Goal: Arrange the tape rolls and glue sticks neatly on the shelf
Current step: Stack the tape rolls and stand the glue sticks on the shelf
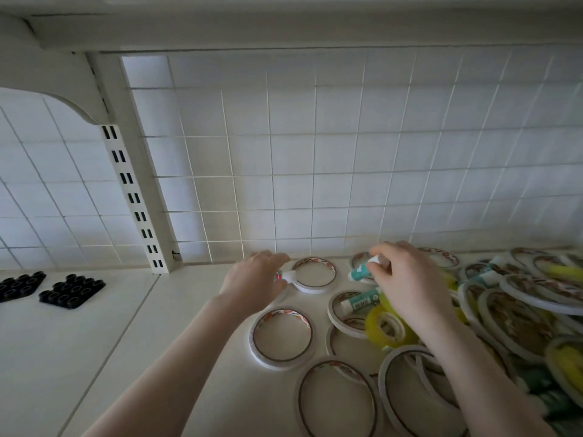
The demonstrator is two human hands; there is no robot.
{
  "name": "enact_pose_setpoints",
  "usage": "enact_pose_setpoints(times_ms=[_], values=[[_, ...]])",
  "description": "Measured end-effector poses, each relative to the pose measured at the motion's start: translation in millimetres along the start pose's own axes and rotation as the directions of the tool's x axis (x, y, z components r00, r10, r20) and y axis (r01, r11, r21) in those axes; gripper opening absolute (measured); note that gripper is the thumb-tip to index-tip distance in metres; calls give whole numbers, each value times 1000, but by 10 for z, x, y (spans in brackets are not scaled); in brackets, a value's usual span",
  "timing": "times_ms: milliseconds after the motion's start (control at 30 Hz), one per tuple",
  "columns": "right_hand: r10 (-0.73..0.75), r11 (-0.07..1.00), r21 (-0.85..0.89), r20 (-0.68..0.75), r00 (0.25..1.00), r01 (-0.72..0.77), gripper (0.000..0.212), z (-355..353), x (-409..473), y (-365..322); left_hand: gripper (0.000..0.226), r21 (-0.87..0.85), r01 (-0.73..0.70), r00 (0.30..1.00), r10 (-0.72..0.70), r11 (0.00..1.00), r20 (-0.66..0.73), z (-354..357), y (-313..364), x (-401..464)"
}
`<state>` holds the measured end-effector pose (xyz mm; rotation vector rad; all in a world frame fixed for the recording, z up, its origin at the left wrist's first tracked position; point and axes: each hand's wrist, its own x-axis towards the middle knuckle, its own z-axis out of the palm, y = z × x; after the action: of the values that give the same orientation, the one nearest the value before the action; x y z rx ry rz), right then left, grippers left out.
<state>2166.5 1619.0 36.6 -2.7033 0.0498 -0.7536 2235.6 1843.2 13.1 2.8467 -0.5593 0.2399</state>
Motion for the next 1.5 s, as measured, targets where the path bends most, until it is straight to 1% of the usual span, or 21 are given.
enact_pose_setpoints(times_ms=[100,200,300,367,433,600,667,767,933,1067,1200,1333,1500], values=[[-5,1000,14,-23,1000,5,27,1,-75,45,40,22,-45,999,44,999,26,56,68,66],[3,1000,12,-35,999,-3,27,2,-127,84,36,-3,-59,997,60,998,44,95,88,90],[-21,1000,17,-55,998,22,21,16,-172,117,29,-3,-62,998,62,998,26,93,97,83],[-30,999,30,-64,997,32,19,23,-195,123,27,-11,-51,999,50,999,-16,61,107,64],[-42,998,38,-83,996,45,18,34,-194,112,26,-50,-16,998,13,999,-66,-7,110,10],[-93,990,94,-90,992,101,15,65,-159,-35,18,-258,63,976,-114,964,-188,-276,32,-249],[-126,980,139,-104,986,140,14,126,-153,-139,19,-300,83,956,-161,950,-247,-393,-20,-397],[-180,964,178,-117,977,199,17,253,-168,-321,20,-363,132,908,-260,922,-330,-560,-120,-663],[-253,932,238,-114,961,273,14,360,-231,-721,21,-394,230,846,-383,890,-371,-741,-400,-1153],[-288,924,248,-57,956,293,11,368,-327,-1122,23,-385,290,808,-440,876,-393,-833,-698,-1507],[-321,921,239,11,947,309,15,395,-428,-1623,22,-412,287,781,-461,865,-422,-970,-1063,-1838],[-358,925,166,69,931,343,18,524,-548,-2272,25,-422,269,756,-461,866,-464,-1136,-1579,-2172],[-372,926,103,97,923,362,15,810,-691,-3254,27,-394,264,772,-438,880,-460,-1364,-2401,-2557]])
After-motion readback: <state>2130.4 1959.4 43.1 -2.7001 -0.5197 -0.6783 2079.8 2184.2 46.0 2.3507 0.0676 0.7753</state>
